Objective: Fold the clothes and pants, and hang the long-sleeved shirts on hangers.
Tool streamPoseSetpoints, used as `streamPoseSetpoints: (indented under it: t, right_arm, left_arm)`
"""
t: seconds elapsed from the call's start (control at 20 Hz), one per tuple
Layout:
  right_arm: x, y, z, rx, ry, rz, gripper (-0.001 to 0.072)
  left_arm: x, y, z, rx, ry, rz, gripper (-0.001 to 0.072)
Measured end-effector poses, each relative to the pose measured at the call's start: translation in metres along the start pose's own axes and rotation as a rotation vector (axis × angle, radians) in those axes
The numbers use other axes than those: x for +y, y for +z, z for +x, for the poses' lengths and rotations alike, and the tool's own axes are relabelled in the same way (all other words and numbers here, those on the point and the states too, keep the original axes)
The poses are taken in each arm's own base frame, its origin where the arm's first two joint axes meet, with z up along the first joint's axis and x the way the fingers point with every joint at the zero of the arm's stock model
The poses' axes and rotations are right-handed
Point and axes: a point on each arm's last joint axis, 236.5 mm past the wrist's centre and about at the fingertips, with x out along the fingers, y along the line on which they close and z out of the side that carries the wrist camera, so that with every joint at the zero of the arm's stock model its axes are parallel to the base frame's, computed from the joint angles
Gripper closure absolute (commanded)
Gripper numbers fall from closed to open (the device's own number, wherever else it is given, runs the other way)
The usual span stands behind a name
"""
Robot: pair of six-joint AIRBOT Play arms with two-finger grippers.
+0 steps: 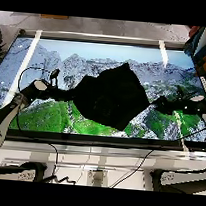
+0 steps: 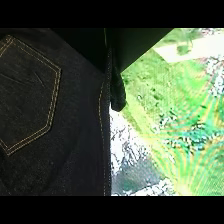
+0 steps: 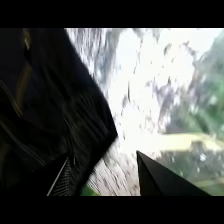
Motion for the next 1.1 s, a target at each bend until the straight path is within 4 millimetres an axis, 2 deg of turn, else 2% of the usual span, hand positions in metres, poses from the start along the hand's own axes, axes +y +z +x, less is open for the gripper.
streamPoseSetpoints:
  t: [0.2,0.25,0.3,0.4,0.45,0.6,0.7,0.85,0.95,1.1]
  right_arm:
    - [0.012,-0.013,0.029,0.001,0.029,0.022,0.0267]
    - [0.018,-0.011,0.036,-0.018,0.035,0.023,0.0319]
    - [0.023,-0.008,0.041,-0.04,0.039,0.023,0.044]
    - [0.031,-0.001,0.05,-0.09,0.034,0.017,0.0628]
    - [0.034,0.005,0.054,-0.124,0.027,0.013,0.0679]
    - [0.042,0.023,0.058,-0.221,0.0,-0.017,0.0679]
    - [0.054,0.033,0.057,-0.269,-0.007,-0.073,0.068]
    - [0.09,0.046,0.056,-0.321,0.003,-0.191,0.068]
    - [0.121,0.054,0.052,-0.354,0.019,-0.275,0.068]
    - [0.162,0.063,0.049,-0.406,0.033,-0.371,0.068]
  left_arm:
    - [0.0,-0.001,0.0,0.003,0.001,0.001,0.0696]
    - [0.0,-0.001,0.0,0.004,0.0,0.001,0.0696]
    - [0.0,-0.001,0.0,0.004,0.0,0.001,0.0696]
    - [0.0,-0.001,0.0,0.004,0.001,0.002,0.0696]
    - [0.0,-0.001,0.0,0.005,0.0,0.002,0.0697]
    - [0.002,-0.002,-0.002,0.007,0.008,0.013,0.0698]
    - [0.005,-0.006,-0.006,0.024,0.027,0.041,0.0699]
    - [0.007,-0.016,-0.017,0.035,0.051,0.063,0.0699]
    - [0.007,-0.03,-0.026,0.028,0.061,0.048,0.0699]
    - [0.005,-0.068,-0.036,0.028,0.07,-0.001,0.0698]
